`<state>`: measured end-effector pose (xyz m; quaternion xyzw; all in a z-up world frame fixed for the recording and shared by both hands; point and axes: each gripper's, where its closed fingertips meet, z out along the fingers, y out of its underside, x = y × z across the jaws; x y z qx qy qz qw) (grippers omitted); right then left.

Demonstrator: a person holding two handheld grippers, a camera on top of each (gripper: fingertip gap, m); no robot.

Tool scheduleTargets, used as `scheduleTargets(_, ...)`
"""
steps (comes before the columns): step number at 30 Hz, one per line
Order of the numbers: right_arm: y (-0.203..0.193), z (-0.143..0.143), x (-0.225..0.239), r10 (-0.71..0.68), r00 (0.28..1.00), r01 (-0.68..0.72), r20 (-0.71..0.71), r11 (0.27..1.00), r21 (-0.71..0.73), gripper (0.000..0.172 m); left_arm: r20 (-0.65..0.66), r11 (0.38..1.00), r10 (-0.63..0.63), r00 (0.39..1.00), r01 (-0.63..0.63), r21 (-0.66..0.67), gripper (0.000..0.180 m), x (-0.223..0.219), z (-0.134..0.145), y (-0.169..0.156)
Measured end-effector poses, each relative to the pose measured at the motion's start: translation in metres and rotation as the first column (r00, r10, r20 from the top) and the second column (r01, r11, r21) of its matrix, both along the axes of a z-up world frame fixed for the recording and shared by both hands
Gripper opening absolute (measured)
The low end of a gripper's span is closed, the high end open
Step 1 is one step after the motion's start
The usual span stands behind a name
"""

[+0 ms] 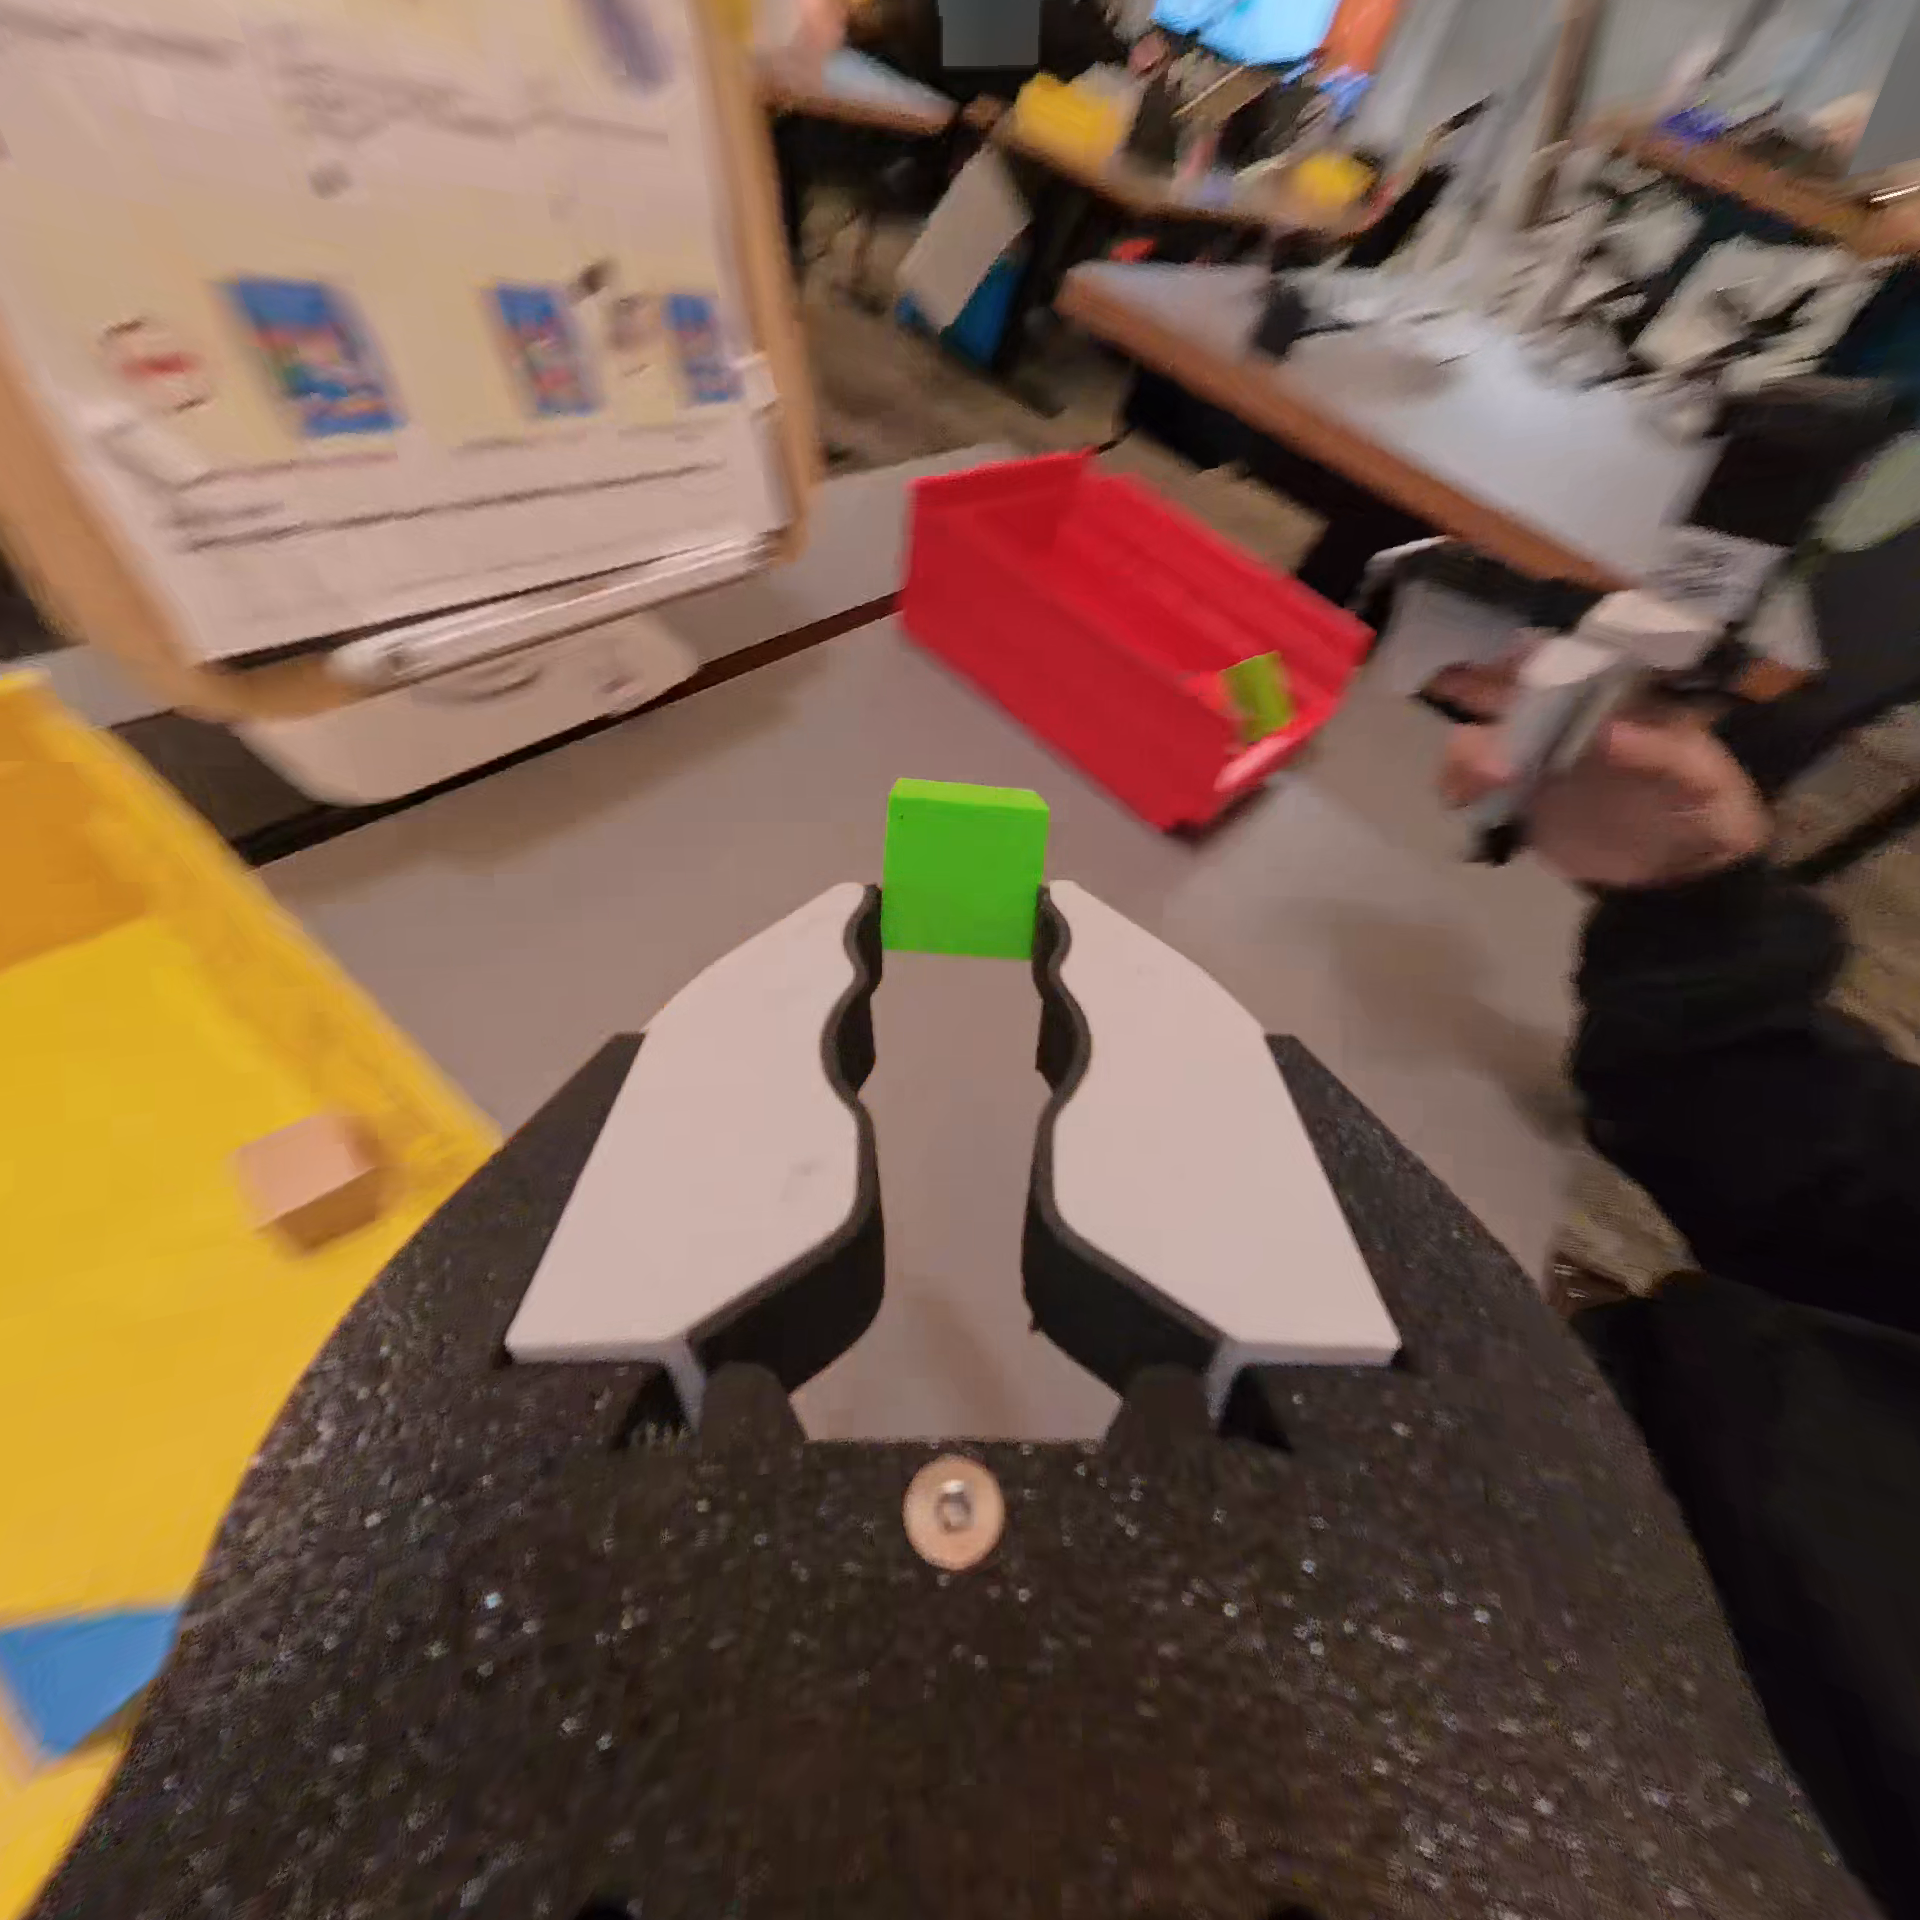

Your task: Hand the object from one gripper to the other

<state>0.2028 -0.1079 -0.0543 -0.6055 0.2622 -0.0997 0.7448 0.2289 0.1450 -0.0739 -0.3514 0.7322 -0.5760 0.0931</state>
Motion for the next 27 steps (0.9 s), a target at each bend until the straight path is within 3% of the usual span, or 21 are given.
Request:
scheduleTargets(5,0.056,0.029,-0.052,0.285,0.957,-0.290,0.051,0.944,0.157,0.067,0.130,0.945,-0.259,0.957,0.279,-0.171,0.027,-0.077,0.029,-0.084)
scheduleTargets(10,0.081,0.041,-0.099,0.438,0.890,-0.452,0.124,0.885,0.114,0.056,0.212,0.851,-0.430,0.878,0.472,-0.230,0.026,-0.136,0.037,-0.143)
scheduleTargets(17,0.083,0.039,-0.133,0.495,0.846,-0.499,0.195,0.866,-0.035,0.045,0.263,0.820,-0.494,0.829,0.544,-0.176,0.027,-0.165,0.044,-0.182)
scheduleTargets(23,0.075,0.046,-0.141,0.500,0.833,-0.503,0.238,0.863,-0.050,0.030,0.282,0.822,-0.500,0.819,0.551,-0.142,0.027,-0.168,0.049,-0.192)
scheduleTargets(27,0.071,0.044,-0.133,0.457,0.857,-0.448,0.238,0.889,-0.090,0.027,0.286,0.862,-0.454,0.844,0.498,-0.099,0.034,-0.159,0.043,-0.191)
